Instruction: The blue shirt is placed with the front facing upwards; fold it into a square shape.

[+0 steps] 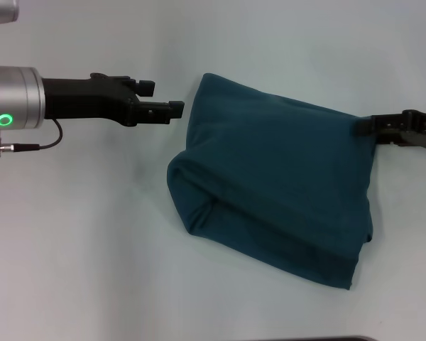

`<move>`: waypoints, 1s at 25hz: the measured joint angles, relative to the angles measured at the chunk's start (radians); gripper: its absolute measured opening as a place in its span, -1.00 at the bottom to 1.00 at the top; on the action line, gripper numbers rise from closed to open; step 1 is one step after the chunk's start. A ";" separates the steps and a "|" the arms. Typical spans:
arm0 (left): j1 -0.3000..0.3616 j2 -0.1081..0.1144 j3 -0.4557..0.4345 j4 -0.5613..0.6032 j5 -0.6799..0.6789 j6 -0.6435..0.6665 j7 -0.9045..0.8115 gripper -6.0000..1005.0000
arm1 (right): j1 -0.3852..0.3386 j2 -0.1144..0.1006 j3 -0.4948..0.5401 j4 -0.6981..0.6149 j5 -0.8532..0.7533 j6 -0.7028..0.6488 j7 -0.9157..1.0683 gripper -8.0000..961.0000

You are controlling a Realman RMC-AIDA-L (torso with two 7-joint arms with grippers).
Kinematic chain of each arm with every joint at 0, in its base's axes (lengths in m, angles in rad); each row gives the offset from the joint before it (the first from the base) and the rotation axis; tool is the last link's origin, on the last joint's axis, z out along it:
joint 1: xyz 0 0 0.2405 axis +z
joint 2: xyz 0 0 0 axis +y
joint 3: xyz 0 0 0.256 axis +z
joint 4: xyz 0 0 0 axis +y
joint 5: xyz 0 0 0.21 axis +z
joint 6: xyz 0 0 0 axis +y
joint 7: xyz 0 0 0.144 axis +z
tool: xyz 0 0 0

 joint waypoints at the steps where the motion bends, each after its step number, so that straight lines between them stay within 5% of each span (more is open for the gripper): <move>1: 0.000 0.000 0.000 0.000 0.000 0.000 0.000 0.59 | -0.002 -0.002 0.001 0.001 0.000 0.000 0.003 0.44; 25: -0.004 0.001 -0.001 0.001 0.000 -0.001 0.001 0.59 | 0.010 -0.004 -0.011 0.011 -0.003 -0.040 0.022 0.44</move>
